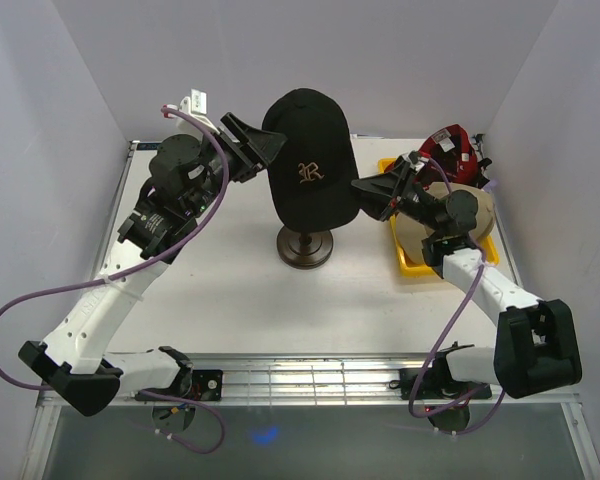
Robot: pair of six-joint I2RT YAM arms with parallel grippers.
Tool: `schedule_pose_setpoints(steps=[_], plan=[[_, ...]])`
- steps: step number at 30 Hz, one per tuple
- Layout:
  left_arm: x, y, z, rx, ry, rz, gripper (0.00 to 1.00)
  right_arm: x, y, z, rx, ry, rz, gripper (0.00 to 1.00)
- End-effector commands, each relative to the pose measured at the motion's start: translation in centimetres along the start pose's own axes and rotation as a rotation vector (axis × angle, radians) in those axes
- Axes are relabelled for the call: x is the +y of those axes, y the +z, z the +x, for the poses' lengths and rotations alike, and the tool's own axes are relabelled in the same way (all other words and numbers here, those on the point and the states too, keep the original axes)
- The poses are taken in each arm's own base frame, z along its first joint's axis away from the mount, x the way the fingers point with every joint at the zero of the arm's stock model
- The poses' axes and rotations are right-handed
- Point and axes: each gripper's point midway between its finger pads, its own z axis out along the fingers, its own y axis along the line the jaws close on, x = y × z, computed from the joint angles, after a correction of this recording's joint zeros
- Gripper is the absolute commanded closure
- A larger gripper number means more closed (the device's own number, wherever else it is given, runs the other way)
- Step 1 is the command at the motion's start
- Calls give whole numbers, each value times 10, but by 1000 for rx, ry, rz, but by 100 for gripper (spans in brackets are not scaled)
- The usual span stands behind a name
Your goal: Stack the hats
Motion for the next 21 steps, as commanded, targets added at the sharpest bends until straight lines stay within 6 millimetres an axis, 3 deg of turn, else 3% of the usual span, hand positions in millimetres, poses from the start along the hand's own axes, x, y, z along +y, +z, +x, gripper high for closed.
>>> schedule_pose_setpoints(steps=[1, 12, 21], plan=[[-4, -5, -4, 0, 9, 13, 36, -11, -7, 8, 13, -56, 58, 57], [-3, -1, -5, 3, 17, 11, 35, -45, -16, 9, -1, -95, 175, 54], [0, -4, -2, 3, 14, 11, 35, -55, -19, 7, -14, -102, 218, 52]])
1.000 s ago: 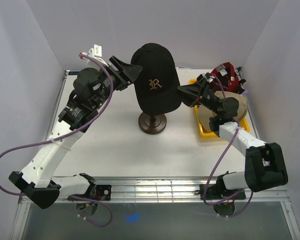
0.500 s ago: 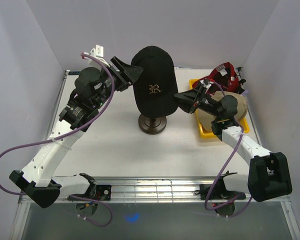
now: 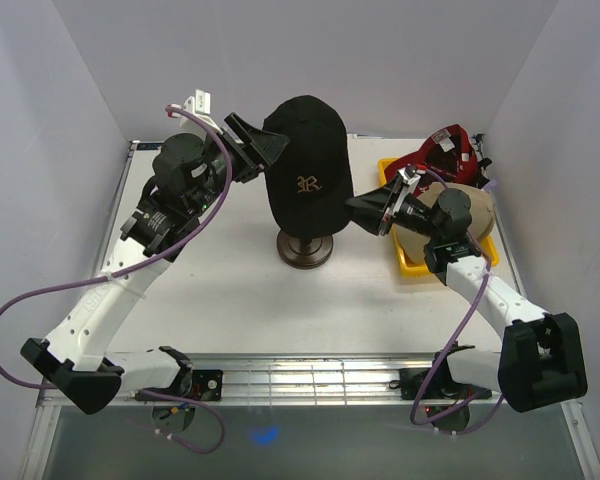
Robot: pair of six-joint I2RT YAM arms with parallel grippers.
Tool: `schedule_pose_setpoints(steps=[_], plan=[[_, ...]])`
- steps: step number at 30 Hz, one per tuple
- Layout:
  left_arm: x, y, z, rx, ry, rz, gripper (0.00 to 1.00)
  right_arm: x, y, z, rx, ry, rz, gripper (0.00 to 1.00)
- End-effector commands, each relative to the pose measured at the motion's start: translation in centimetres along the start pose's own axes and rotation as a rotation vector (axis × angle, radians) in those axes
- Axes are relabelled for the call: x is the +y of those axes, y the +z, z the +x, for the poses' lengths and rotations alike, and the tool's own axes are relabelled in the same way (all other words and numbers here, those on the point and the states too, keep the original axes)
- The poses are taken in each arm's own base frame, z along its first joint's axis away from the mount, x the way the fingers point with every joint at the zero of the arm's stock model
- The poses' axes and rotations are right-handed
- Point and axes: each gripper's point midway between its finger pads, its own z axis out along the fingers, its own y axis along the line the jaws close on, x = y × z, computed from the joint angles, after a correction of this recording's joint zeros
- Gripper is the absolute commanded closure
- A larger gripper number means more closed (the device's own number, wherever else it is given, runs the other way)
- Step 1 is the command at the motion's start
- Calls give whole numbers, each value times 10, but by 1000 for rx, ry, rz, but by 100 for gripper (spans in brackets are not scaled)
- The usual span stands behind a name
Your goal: Stack the hats
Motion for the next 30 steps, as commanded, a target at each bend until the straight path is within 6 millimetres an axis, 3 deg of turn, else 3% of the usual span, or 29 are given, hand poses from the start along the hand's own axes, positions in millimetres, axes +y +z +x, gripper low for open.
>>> schedule_pose_setpoints(steps=[1, 30], plan=[[-6, -9, -8, -16, 11, 24, 34, -2, -3, 2, -1, -43, 13, 52], [-4, -22, -5, -6, 24, 33, 31, -21, -10, 2, -32, -107, 127, 51]])
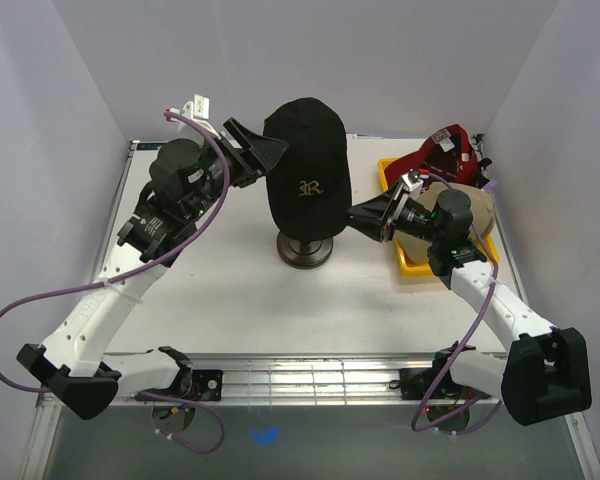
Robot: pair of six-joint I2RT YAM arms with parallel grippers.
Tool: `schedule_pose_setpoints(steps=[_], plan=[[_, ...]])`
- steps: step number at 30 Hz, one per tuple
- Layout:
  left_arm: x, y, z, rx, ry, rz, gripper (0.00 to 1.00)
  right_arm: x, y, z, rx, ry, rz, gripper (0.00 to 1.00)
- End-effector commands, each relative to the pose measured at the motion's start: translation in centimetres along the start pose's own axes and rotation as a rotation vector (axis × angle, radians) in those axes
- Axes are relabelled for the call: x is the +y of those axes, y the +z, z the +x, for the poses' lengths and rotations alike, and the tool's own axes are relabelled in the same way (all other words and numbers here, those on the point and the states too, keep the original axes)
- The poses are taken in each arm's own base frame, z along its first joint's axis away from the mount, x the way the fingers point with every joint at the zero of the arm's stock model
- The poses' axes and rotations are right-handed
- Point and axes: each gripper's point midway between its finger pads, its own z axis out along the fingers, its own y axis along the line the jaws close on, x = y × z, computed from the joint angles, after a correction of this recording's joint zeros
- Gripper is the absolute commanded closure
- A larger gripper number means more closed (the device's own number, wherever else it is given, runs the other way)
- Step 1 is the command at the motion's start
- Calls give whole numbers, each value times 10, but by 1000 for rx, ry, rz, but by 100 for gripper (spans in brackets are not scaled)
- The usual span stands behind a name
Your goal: Stack the hats
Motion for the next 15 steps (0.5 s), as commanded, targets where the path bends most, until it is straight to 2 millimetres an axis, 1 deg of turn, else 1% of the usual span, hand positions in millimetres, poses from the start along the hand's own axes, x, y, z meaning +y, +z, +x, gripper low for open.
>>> schedule_pose_setpoints(steps=[1, 2, 4, 5, 9, 10, 12, 14, 15], plan=[[-7, -14, -10, -20, 16, 23, 30, 5, -3, -3, -24, -56, 21, 51], [-7, -14, -10, -22, 19, 21, 30, 1, -4, -3, -22, -61, 43, 49], [-6, -16, -12, -25, 25, 17, 30, 4, -5, -4, -31, -80, 53, 47], [-7, -18, -14, -30, 29, 14, 30, 1, -6, -3, -30, -80, 69, 46], [-5, -22, -16, -35, 45, 0, 30, 1, -11, 0, -46, -99, 83, 41], [-4, -23, -17, -36, 48, -3, 30, 3, -13, 1, -49, -109, 82, 40], [-5, -27, -20, -42, 58, -7, 30, -1, -17, 2, -61, -117, 108, 39], [-7, -32, -23, -45, 73, -9, 30, 3, -24, 2, -80, -141, 118, 38], [-6, -33, -24, -46, 81, -14, 30, -2, -28, 2, -92, -134, 146, 38]])
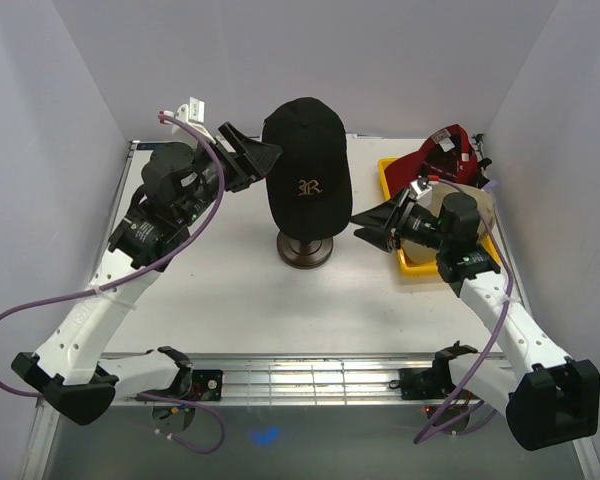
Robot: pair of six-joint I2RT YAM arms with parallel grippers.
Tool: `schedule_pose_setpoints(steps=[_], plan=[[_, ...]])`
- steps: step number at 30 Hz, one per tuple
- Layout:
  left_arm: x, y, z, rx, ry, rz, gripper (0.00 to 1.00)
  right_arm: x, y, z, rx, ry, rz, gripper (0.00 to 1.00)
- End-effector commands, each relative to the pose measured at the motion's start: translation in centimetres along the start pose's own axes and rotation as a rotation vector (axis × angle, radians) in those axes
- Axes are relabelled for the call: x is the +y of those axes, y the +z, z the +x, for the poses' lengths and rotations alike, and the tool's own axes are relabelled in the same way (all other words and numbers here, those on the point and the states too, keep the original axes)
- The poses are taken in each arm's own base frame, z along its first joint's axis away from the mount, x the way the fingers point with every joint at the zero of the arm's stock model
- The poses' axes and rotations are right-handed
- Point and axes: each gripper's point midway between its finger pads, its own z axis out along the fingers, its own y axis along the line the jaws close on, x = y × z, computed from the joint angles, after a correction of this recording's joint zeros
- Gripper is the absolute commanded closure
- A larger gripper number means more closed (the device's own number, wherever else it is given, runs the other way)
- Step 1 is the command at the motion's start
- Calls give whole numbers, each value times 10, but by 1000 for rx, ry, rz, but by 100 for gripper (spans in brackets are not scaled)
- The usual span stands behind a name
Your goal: Stack the hats
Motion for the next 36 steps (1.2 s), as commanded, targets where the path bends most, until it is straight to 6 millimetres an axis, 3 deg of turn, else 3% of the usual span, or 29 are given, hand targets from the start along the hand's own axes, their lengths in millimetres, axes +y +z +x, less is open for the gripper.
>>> schedule_pose_setpoints(steps=[1, 4, 6, 7, 8, 9, 10, 12, 13, 17, 22, 27, 31, 36], plan=[[-12, -24, -25, -55, 41, 12, 30, 9, -16, -5, -57, -100, 30, 37], [-13, -33, -30, -56, 70, 6, 30, 3, -30, -12, -100, -138, 98, 37], [-12, -37, -29, -51, 81, 1, 30, 6, -44, -34, -161, -175, 135, 37], [-13, -40, -29, -49, 81, 8, 31, -11, -51, -42, -162, -186, 213, 37], [-14, -45, -29, -50, 79, 17, 31, -18, -65, -64, -223, -188, 268, 37], [-14, -47, -26, -41, 74, 25, 31, -4, -77, -86, -290, -240, 301, 37], [-11, -46, -13, -2, 60, 36, 31, -21, -85, -95, -291, -195, 392, 37], [-11, -51, -5, 17, 48, 61, 32, -32, -112, -134, -401, -263, 570, 36], [-1, -49, 6, 40, 43, 41, 32, -23, -119, -156, -435, -289, 619, 35], [7, -54, 26, 95, 49, 58, 32, -49, -155, -192, -515, -231, 809, 33], [20, -60, 43, 119, 55, 57, 33, -89, -184, -199, -519, -129, 854, 32], [42, -61, 71, 149, 51, 56, 33, -109, -217, -206, -563, -108, 921, 29], [49, -61, 86, 178, 45, 73, 33, -124, -228, -211, -582, -82, 973, 29], [49, -62, 94, 192, 42, 104, 33, -144, -228, -222, -578, -30, 965, 31]])
